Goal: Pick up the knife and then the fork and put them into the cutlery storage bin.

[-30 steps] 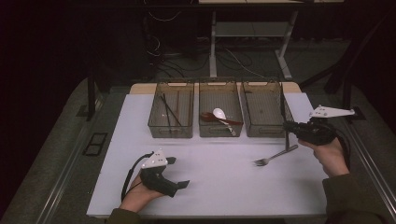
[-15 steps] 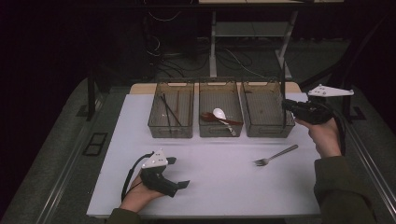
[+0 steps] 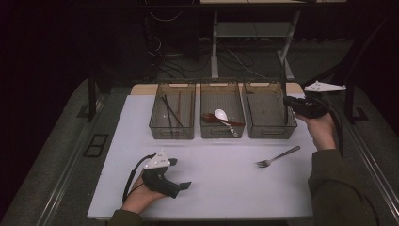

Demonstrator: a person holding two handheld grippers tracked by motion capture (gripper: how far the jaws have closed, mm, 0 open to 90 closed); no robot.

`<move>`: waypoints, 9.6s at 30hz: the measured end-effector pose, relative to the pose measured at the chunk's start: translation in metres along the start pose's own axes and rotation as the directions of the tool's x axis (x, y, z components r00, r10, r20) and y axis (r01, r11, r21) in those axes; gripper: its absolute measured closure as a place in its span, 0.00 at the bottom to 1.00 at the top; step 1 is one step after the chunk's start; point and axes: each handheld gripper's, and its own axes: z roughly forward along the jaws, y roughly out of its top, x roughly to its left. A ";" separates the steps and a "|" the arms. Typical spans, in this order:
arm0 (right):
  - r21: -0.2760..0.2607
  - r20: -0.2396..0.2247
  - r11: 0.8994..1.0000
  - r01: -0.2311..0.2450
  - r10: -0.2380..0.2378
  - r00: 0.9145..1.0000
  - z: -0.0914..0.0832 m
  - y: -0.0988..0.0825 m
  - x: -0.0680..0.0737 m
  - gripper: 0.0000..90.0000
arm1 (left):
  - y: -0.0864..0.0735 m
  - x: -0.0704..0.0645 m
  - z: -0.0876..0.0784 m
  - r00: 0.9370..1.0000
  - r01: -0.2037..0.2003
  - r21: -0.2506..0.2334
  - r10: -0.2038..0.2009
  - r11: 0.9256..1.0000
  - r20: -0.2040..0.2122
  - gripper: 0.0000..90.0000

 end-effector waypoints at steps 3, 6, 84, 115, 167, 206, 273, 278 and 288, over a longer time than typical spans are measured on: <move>0.054 0.013 0.998 0.015 -0.016 1.000 0.007 -0.005 0.000 0.89 | 0.000 0.000 -0.001 1.000 0.001 -0.001 -0.001 1.000 -0.002 0.01; 0.111 0.014 0.994 0.014 -0.015 1.000 0.014 -0.010 -0.001 0.89 | 0.000 0.000 -0.001 1.000 0.003 -0.003 -0.003 1.000 -0.001 0.01; 0.429 -0.080 0.899 0.086 -0.057 0.995 -0.001 -0.095 0.018 0.99 | 0.002 0.004 0.000 0.999 0.004 -0.001 -0.004 1.000 -0.043 0.01; 0.550 -0.196 0.814 0.189 -0.095 0.976 -0.040 -0.112 0.038 1.00 | 0.001 0.004 0.000 0.999 0.009 -0.004 -0.010 1.000 -0.042 0.01; 0.675 -0.411 0.573 0.465 -0.231 0.882 0.002 -0.077 0.100 0.89 | 0.001 0.004 0.003 0.999 0.010 0.008 -0.010 1.000 -0.037 0.01; 0.491 -0.296 0.824 0.282 -0.146 0.944 -0.027 -0.062 0.068 0.94 | 0.001 0.004 0.002 0.999 -0.001 0.004 0.001 1.000 -0.032 0.01; 0.170 0.009 0.984 -0.043 0.042 0.999 0.023 0.016 -0.013 0.94 | 0.001 0.003 0.002 1.000 0.006 -0.007 -0.007 1.000 -0.029 0.01; 0.276 -0.007 0.960 -0.040 0.044 0.999 0.035 0.008 -0.016 0.94 | 0.001 0.003 0.002 1.000 0.008 -0.008 -0.009 1.000 -0.029 0.01; 0.359 -0.004 0.933 -0.034 0.038 0.999 0.050 0.002 -0.014 0.94 | 0.001 0.003 0.002 1.000 0.010 -0.008 -0.010 1.000 -0.029 0.01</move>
